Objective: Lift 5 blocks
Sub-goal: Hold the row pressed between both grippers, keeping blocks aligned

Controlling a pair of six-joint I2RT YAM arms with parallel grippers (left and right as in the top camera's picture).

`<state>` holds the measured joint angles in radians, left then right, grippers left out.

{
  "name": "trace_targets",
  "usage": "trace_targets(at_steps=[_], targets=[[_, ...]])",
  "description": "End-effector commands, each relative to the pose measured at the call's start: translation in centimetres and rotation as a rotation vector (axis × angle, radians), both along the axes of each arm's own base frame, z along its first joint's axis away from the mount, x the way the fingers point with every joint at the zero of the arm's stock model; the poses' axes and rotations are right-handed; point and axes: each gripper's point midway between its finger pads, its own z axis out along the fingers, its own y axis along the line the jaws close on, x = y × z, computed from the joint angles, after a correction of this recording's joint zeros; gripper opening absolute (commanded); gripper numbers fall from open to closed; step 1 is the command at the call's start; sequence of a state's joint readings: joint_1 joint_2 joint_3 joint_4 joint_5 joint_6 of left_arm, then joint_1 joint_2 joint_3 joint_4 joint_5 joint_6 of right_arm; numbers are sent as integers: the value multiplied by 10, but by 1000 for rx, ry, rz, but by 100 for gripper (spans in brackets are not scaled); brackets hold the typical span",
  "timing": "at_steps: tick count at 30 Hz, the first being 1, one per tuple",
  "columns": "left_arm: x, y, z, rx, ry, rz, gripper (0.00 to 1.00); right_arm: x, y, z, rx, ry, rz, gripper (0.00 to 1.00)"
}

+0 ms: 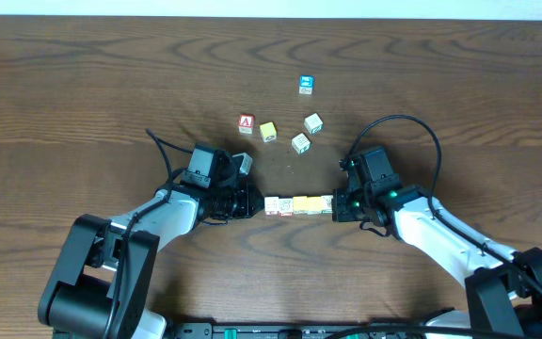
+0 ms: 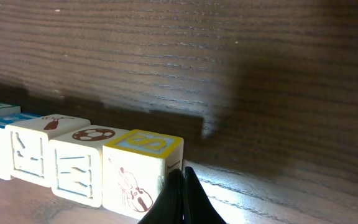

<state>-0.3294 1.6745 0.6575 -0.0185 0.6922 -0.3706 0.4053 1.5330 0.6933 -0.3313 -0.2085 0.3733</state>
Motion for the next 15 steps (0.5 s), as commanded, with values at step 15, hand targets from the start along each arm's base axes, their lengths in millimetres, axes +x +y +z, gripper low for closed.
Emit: trace_targets(at_steps=[15], targets=[[4, -34, 36, -145, -26, -83, 7, -16, 49, 34, 227, 4, 156, 1]])
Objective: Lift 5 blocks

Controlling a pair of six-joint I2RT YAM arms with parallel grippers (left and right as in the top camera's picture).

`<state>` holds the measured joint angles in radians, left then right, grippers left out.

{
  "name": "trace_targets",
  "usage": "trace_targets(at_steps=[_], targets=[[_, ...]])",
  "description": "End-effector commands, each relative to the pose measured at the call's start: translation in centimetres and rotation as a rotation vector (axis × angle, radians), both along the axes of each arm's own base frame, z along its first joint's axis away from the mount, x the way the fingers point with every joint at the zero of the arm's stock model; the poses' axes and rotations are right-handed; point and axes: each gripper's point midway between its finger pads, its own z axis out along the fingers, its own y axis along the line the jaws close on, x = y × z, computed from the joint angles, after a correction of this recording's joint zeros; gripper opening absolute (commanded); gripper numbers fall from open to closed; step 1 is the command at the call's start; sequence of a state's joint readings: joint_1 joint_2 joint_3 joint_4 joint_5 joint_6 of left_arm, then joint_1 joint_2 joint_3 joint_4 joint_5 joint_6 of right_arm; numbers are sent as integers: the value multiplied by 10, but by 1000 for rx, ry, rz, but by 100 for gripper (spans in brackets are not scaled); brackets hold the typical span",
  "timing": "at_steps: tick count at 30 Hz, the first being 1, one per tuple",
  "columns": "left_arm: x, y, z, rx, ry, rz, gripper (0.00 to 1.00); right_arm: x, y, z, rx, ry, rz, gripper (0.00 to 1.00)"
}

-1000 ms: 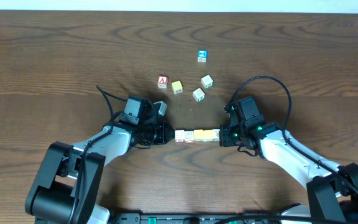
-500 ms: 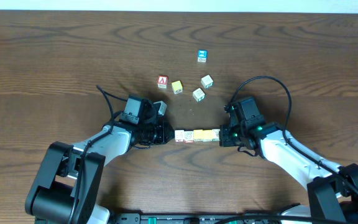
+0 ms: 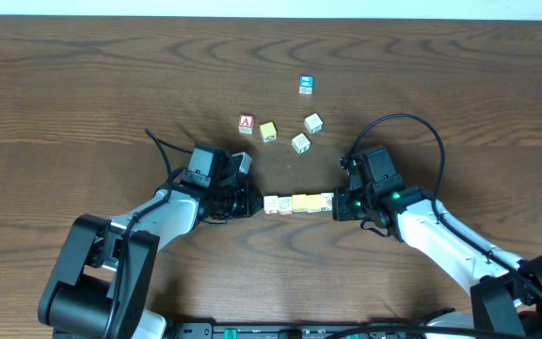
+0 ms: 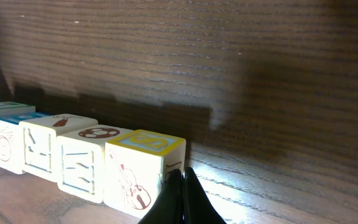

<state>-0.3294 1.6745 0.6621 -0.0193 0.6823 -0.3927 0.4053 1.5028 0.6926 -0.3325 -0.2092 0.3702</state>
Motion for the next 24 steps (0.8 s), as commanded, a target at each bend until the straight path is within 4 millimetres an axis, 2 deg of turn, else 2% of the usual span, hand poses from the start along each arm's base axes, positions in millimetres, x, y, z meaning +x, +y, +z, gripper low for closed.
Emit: trace_targets(at_steps=[1, 24], targets=[[3, -35, 37, -150, -39, -103, 7, -18, 48, 25, 214, 30, 156, 1], [9, -38, 43, -158, -50, -96, 7, -18, 47, 24, 205, 27, 151, 1]])
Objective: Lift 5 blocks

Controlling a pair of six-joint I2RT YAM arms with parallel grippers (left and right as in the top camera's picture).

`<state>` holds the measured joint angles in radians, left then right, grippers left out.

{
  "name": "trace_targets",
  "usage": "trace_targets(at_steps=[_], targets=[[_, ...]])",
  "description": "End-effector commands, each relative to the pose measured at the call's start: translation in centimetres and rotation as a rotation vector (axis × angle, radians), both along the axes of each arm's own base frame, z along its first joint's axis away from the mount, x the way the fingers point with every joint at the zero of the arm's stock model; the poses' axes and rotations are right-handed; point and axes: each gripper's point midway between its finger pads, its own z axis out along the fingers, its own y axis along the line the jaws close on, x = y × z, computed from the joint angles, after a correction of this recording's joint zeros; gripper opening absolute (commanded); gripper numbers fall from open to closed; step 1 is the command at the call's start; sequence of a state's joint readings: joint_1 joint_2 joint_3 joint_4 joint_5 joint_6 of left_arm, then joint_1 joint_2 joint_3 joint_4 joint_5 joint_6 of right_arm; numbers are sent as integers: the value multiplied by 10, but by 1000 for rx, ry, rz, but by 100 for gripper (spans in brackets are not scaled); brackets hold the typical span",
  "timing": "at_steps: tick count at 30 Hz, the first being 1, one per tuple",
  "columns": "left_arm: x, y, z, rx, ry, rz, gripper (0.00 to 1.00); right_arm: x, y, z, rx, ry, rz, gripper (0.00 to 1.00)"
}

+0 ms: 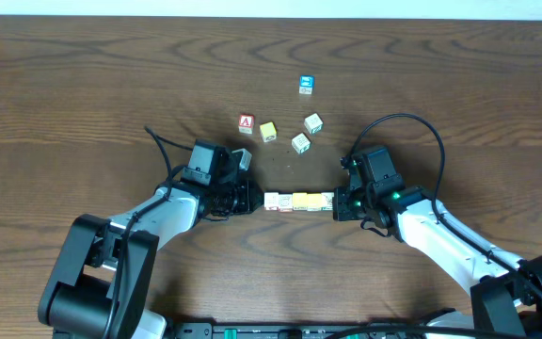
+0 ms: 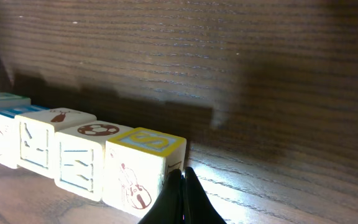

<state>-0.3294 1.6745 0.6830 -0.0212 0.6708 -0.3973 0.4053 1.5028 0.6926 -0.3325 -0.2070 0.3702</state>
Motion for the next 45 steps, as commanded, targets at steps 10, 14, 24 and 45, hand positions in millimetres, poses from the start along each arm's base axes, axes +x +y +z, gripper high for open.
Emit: trace_targets(at_steps=[10, 14, 24, 45], targets=[[4, -38, 42, -167, -38, -106, 7, -18, 47, 24, 207, 30, 151, 1], [4, -39, 42, -167, -38, -108, 7, -18, 47, 25, 209, 30, 149, 1], [1, -38, 41, -161, -25, -108, 7, -14, 49, 40, 221, -2, 150, 1], [-1, -41, 48, -187, -30, -122, 7, -5, 50, 50, 220, -37, 136, 1]])
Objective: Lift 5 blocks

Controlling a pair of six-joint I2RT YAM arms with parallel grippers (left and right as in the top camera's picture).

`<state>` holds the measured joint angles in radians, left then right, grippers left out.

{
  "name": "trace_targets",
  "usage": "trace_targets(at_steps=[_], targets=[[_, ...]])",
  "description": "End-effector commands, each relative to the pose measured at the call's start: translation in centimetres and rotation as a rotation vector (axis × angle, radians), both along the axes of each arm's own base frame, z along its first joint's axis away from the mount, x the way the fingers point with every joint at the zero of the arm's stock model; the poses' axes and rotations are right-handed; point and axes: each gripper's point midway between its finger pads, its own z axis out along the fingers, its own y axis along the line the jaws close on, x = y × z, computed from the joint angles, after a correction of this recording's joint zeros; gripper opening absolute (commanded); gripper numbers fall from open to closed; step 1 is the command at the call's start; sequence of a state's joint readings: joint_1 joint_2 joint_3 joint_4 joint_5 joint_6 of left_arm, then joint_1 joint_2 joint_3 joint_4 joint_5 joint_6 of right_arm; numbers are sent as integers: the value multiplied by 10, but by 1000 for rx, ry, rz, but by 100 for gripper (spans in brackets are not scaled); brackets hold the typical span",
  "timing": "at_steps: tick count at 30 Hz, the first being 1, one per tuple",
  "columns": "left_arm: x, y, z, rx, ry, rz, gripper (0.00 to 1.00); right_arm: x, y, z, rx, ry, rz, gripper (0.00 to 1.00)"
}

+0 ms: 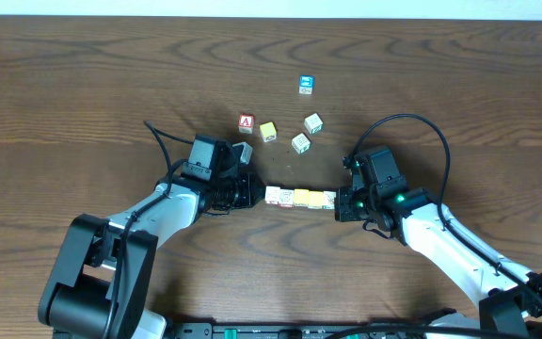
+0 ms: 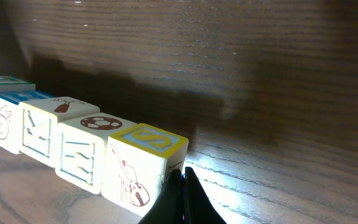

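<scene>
A row of several cream picture blocks (image 1: 299, 198) hangs end to end between my two grippers, above the table. My right gripper (image 2: 183, 186) is shut, its tips pressed against the row's end block, which has a yellow-framed top (image 2: 146, 140). Beside that block is a football block (image 2: 91, 137). The row's shadow falls well behind it on the wood. In the overhead view my left gripper (image 1: 258, 194) presses the row's left end, its fingers looking closed together. My right gripper (image 1: 337, 201) holds the right end.
Loose blocks lie farther back on the dark wooden table (image 1: 459, 94): a red one (image 1: 246, 122), a yellow one (image 1: 268, 131), two cream ones (image 1: 300, 142) (image 1: 313, 122) and a blue one (image 1: 305, 84). Both arms reach in from the near edge.
The row and both grippers sit a little farther from the near edge in the overhead view. In the right wrist view its shadow lies farther behind it, so the row is higher.
At first the row lay on the table, squeezed between the two shut grippers, its shadow right behind it. In each later moment the row stood a bit higher and its shadow farther off. Now it hangs clear of the wood.
</scene>
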<state>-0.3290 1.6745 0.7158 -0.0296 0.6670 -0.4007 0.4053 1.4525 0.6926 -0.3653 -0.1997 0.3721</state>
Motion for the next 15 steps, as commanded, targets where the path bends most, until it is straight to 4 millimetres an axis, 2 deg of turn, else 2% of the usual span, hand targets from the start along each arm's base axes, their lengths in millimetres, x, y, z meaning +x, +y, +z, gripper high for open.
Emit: trace_targets(at_steps=[1, 7, 15], targets=[[-10, -38, 42, -182, -15, -129, 7, -2, 52, 40, 219, -23, 143, 1], [-9, -39, 52, -191, -44, -131, 7, 4, 54, 46, 219, -42, 141, 1], [-10, -38, 52, -191, -42, -131, 7, 5, 50, 44, 199, -44, 130, 1]])
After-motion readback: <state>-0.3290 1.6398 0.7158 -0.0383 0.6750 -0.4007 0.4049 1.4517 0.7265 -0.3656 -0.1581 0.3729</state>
